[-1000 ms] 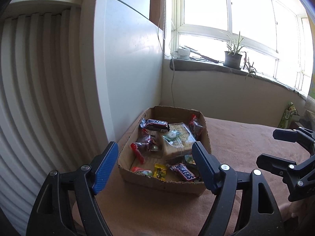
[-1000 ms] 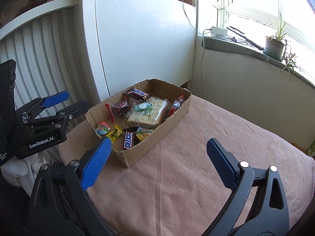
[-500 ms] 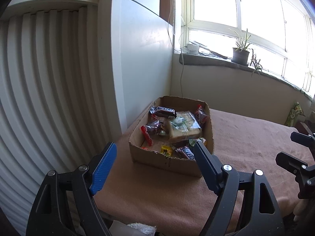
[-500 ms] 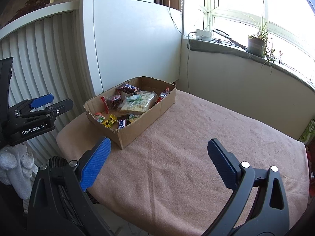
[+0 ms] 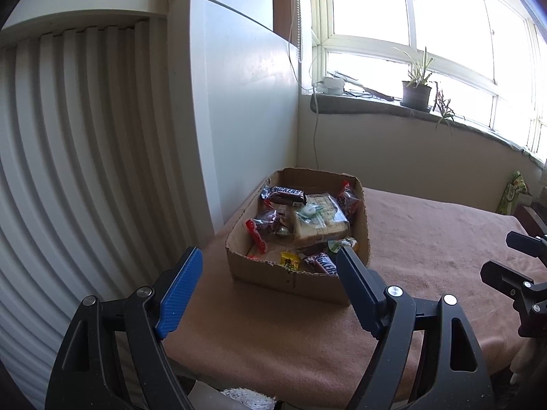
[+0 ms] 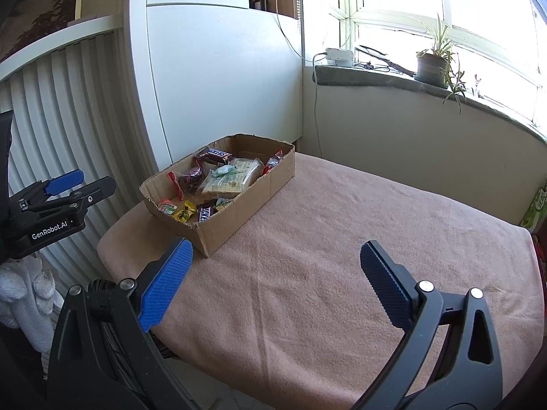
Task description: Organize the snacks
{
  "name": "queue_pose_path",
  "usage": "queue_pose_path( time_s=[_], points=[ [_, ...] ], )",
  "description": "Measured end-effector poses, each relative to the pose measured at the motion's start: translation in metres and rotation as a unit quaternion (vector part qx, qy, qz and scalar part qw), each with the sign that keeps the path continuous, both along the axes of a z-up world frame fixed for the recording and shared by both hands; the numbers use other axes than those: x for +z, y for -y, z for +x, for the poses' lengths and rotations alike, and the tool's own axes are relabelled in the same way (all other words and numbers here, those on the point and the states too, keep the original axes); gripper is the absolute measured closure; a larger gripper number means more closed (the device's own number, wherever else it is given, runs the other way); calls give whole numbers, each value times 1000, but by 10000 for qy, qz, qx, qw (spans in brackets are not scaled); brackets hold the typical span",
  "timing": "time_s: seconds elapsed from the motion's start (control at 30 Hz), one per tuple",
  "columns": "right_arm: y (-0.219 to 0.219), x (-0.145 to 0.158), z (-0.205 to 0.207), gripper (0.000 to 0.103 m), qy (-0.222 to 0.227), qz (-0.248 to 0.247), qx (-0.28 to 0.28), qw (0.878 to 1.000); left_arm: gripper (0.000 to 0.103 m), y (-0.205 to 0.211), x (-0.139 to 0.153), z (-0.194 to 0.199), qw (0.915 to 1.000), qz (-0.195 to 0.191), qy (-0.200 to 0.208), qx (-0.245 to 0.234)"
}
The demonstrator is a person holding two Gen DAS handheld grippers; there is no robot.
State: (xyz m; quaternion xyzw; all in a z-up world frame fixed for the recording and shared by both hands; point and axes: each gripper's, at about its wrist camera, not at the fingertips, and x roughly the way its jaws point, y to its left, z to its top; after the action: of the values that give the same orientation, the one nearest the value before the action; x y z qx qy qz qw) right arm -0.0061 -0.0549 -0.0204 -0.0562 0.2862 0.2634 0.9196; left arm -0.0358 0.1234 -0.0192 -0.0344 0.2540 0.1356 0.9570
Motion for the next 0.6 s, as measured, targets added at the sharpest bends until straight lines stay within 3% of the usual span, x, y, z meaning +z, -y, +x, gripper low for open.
queue_pose_path(
  time_s=[0.6],
  points=[
    [3,-2,0,2,-49,31,-62,10000,22,1,0,1,10000,5,10,-57]
  ],
)
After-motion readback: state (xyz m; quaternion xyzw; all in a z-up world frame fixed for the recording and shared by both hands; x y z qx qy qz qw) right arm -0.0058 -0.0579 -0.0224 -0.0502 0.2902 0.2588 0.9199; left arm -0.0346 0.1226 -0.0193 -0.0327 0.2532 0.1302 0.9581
